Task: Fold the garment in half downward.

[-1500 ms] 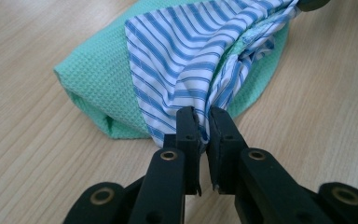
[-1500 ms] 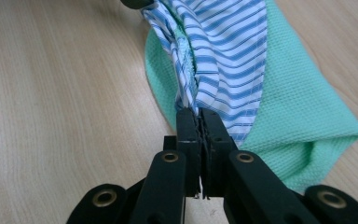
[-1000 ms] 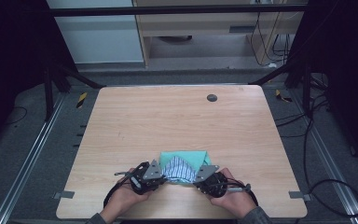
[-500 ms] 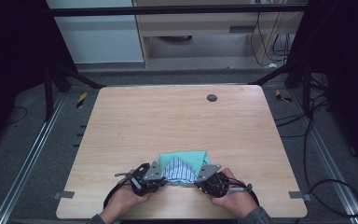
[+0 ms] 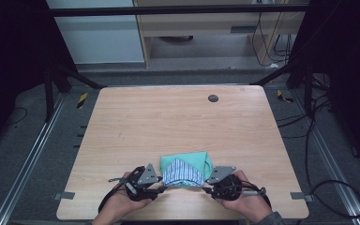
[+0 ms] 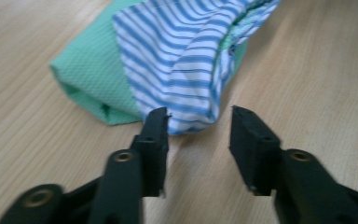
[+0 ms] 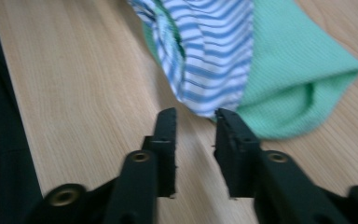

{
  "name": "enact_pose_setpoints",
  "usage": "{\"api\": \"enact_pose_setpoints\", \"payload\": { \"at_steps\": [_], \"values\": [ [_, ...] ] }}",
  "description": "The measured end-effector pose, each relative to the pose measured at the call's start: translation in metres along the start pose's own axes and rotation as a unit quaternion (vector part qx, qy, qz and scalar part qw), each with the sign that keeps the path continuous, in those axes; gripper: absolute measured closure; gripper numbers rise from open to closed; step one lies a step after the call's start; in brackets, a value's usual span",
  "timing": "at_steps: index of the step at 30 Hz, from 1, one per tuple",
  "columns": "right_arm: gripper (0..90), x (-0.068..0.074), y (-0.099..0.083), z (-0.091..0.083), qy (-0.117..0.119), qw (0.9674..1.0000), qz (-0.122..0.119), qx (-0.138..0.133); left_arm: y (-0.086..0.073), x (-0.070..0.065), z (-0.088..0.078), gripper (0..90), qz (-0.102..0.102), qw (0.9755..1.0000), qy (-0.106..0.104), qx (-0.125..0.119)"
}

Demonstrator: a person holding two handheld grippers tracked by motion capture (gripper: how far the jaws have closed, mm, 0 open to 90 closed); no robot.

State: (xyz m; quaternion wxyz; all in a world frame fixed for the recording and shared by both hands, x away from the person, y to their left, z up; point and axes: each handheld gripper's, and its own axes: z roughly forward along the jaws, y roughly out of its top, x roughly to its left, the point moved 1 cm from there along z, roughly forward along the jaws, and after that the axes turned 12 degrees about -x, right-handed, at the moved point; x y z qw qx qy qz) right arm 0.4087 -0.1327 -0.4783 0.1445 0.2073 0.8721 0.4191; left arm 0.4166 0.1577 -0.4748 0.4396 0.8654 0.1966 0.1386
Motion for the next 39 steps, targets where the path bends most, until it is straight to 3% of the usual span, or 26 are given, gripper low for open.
{"api": "enact_pose_setpoints", "payload": {
  "at_steps": [4,10,16,23,27,36,39],
  "values": [
    [48.5,-0.011,-0.005,-0.01,-0.033,0.999,0.029,-0.002,-0.002,0.011,-0.007,36.5,-0.023,0.9993,0.028,-0.003],
    [37.6,-0.027,-0.009,-0.018,-0.072,0.9954,0.062,-0.016,-0.003,0.028,-0.012,22.5,-0.049,0.9972,0.058,-0.002],
    [27.1,-0.036,-0.011,-0.019,-0.096,0.9926,0.071,-0.025,-0.007,0.04,-0.019,19.1,-0.065,0.9953,0.072,-0.001],
    [13.2,-0.052,-0.015,-0.018,-0.117,0.9882,0.096,-0.024,-0.015,0.06,-0.022,10.8,-0.102,0.9902,0.095,0.007],
    [8.0,-0.063,-0.019,-0.014,-0.133,0.9836,0.12,-0.017,-0.016,0.071,-0.022,9.1,-0.113,0.9883,0.102,0.01],
    [6.8,-0.086,-0.022,-0.012,-0.154,0.9761,0.151,-0.026,-0.018,0.097,-0.022,6.4,-0.129,0.9845,0.118,0.011],
    [7.0,-0.096,-0.025,-0.012,-0.163,0.9731,0.161,-0.026,-0.021,0.108,-0.021,6.1,-0.14,0.9821,0.125,0.013]
  ]
}}
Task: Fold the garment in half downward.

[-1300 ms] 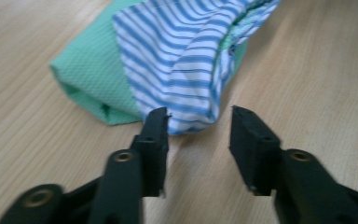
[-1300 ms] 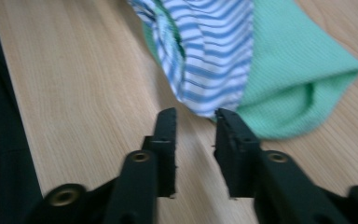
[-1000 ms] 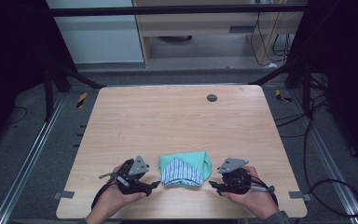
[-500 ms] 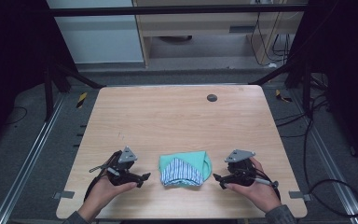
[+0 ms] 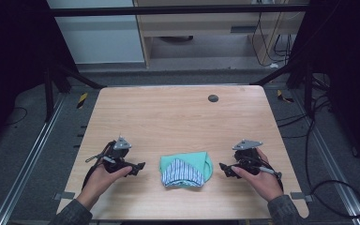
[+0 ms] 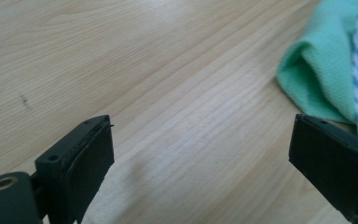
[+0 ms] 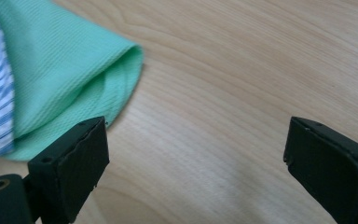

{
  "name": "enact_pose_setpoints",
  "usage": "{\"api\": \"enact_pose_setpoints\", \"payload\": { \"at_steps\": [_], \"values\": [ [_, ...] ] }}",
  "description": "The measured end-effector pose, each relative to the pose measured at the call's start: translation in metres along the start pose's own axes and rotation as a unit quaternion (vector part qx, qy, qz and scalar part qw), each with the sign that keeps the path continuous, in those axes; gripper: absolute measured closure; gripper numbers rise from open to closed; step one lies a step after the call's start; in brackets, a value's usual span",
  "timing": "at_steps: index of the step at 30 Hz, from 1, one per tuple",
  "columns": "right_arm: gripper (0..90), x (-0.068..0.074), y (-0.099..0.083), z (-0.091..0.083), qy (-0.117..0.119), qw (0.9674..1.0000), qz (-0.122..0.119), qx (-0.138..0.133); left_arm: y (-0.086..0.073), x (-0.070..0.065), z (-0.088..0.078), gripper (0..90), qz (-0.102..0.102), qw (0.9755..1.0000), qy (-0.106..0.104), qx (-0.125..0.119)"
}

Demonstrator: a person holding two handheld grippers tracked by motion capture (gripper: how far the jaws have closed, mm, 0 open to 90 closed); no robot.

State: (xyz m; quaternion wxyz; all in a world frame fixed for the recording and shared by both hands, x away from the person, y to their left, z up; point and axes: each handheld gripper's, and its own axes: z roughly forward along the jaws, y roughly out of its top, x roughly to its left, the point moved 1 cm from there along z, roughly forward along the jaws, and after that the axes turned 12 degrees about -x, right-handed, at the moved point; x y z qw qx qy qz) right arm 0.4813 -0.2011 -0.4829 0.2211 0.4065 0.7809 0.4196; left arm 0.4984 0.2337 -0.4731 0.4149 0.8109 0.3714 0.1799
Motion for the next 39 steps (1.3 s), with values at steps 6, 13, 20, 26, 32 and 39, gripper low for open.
{"api": "enact_pose_setpoints", "payload": {
  "at_steps": [6,13,20,26,32,39],
  "values": [
    [7.0,-0.018,0.001,0.01,-0.005,0.9997,0.023,-0.001,0.003,0.017,0.008,6.9,-0.025,0.9996,0.011,-0.013],
    [7.2,-0.038,0.003,0.026,-0.025,0.9988,0.041,0.008,0.009,0.034,0.021,7.0,-0.022,0.9989,0.041,-0.009],
    [8.6,-0.054,0.003,0.037,-0.049,0.9962,0.072,-0.005,0.017,0.041,0.037,7.6,-0.017,0.9985,0.052,-0.01],
    [8.9,-0.057,0.0,0.045,-0.056,0.9954,0.077,-0.004,0.016,0.043,0.052,7.6,-0.016,0.9982,0.058,-0.004],
    [9.7,-0.063,-0.001,0.053,-0.078,0.9924,0.094,-0.018,0.014,0.046,0.063,7.6,-0.019,0.9977,0.065,-0.005],
    [9.5,-0.071,-0.002,0.055,-0.122,0.9862,0.106,-0.038,0.011,0.053,0.07,7.5,-0.022,0.996,0.085,-0.017]
  ]
}}
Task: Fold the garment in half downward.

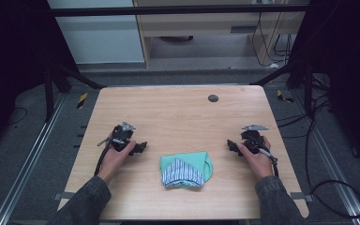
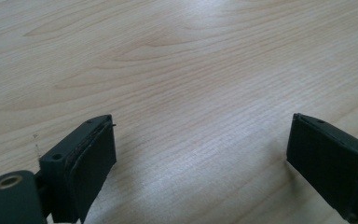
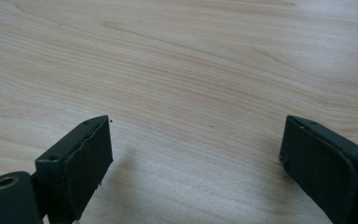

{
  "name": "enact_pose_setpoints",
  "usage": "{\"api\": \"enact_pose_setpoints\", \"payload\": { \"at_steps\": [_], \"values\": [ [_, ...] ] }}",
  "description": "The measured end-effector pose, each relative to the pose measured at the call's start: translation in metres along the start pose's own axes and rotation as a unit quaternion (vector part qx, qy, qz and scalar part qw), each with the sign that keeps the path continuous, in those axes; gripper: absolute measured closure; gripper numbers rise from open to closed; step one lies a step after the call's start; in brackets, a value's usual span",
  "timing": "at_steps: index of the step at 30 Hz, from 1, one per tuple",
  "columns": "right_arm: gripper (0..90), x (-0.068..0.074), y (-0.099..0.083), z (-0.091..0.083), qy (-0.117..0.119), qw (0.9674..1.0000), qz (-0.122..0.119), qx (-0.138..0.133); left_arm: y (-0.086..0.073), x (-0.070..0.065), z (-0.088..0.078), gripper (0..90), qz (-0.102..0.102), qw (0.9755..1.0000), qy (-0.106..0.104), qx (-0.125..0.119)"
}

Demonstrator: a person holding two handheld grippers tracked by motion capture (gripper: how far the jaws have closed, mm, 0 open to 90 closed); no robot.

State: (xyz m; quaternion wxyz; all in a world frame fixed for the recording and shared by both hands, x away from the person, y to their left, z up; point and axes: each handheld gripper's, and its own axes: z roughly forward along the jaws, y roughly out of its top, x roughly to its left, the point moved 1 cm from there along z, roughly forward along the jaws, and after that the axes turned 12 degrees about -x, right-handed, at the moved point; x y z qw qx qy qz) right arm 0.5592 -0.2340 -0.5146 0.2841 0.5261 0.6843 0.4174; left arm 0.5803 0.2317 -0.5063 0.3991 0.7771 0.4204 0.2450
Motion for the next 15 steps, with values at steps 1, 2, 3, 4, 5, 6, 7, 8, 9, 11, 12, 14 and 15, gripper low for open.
{"api": "enact_pose_setpoints", "payload": {
  "at_steps": [1,2,3,4,5,6,7,8,9,11,12,14,15],
  "values": [
    [9.4,-0.001,-0.0001,0.0005,-0.004,1.0,0.0,-0.002,-0.0006,0.0013,0.0011,7.5,-0.001,1.0,0.003,-0.001],
    [9.0,-0.002,-0.0003,0.0008,-0.007,1.0,0.0,-0.002,-0.0011,0.0022,0.0022,7.5,-0.004,1.0,0.007,-0.004],
    [8.7,-0.0023,-0.0005,0.0009,-0.009,1.0,0.004,-0.001,-0.0016,0.0037,0.0034,7.5,-0.007,0.9999,0.009,-0.005],
    [8.7,-0.0032,-0.0009,0.0016,-0.012,0.9999,0.002,-0.001,-0.002,0.0048,0.0042,7.5,-0.009,0.9999,0.01,-0.006],
    [8.7,-0.0038,-0.0011,0.002,-0.013,0.9999,0.0,-0.002,-0.0023,0.0055,0.0051,7.2,-0.013,0.9998,0.012,-0.009],
    [8.7,-0.0036,-0.0011,0.0022,-0.014,0.9999,0.002,0.0,-0.0024,0.006,0.0055,7.1,-0.014,0.9998,0.012,-0.011],
    [8.7,-0.0037,-0.0011,0.0023,-0.014,0.9999,0.002,0.0,-0.0025,0.0067,0.0059,7.0,-0.014,0.9997,0.013,-0.013],
    [8.6,-0.0036,-0.001,0.0022,-0.015,0.9999,0.003,-0.001,-0.0027,0.0072,0.0065,6.9,-0.016,0.9997,0.014,-0.015],
    [8.5,-0.0035,-0.0009,0.0022,-0.017,0.9998,0.002,-0.002,-0.003,0.0076,0.0071,6.7,-0.018,0.9996,0.013,-0.016],
    [8.5,-0.0035,-0.001,0.0026,-0.018,0.9998,-0.001,-0.001,-0.0033,0.0079,0.0078,5.9,-0.021,0.9995,0.013,-0.019],
    [8.4,-0.0032,-0.001,0.0026,-0.017,0.9999,0.001,0.0,-0.0035,0.008,0.0082,5.7,-0.021,0.9995,0.013,-0.021],
    [8.3,-0.0031,-0.0011,0.0029,-0.019,0.9998,-0.002,0.001,-0.0038,0.0086,0.0086,5.0,-0.021,0.9995,0.012,-0.022],
    [8.2,-0.0025,-0.0012,0.0029,-0.02,0.9998,-0.002,0.002,-0.0037,0.009,0.0086,4.9,-0.02,0.9995,0.011,-0.02]
  ]
}}
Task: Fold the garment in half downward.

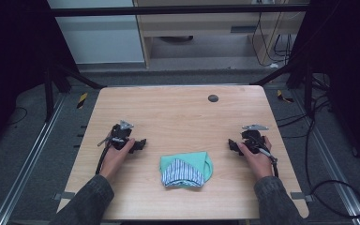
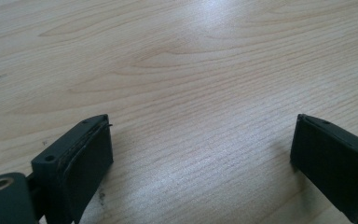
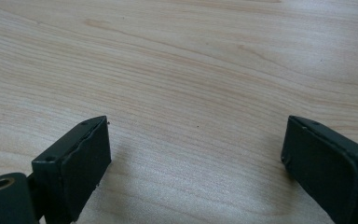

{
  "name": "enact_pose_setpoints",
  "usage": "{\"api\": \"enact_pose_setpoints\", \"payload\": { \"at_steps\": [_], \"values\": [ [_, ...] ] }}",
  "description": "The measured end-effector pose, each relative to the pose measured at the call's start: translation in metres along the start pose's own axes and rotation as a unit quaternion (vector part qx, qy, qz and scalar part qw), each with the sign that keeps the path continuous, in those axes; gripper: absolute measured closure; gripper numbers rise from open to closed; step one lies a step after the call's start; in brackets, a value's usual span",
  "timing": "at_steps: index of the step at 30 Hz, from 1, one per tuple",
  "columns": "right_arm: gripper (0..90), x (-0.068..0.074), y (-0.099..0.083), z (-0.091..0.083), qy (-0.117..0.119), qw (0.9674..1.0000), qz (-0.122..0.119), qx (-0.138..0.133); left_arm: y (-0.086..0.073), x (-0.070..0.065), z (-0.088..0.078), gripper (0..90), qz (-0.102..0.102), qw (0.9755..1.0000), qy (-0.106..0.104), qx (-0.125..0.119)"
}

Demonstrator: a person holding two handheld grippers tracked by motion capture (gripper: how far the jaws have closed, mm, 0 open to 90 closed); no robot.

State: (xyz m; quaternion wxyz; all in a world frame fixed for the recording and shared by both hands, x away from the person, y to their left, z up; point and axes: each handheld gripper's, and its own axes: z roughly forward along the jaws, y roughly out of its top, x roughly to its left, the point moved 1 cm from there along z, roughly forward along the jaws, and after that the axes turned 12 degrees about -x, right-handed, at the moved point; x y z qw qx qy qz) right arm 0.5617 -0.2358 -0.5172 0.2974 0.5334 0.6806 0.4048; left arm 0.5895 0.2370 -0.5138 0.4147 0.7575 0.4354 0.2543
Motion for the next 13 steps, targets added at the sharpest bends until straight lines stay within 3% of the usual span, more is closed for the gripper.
{"api": "enact_pose_setpoints", "payload": {
  "at_steps": [4,13],
  "values": [
    [7.1,0.003,0.0,0.001,-0.006,0.9998,-0.016,0.005,0.0,0.0,0.0,3.6,-0.001,1.0,0.003,0.002],
    [2.2,0.013,-0.001,0.001,-0.031,0.9994,0.006,0.015,-0.001,0.001,0.0,0.0,-0.01,0.9998,0.013,0.008]
  ]
}}
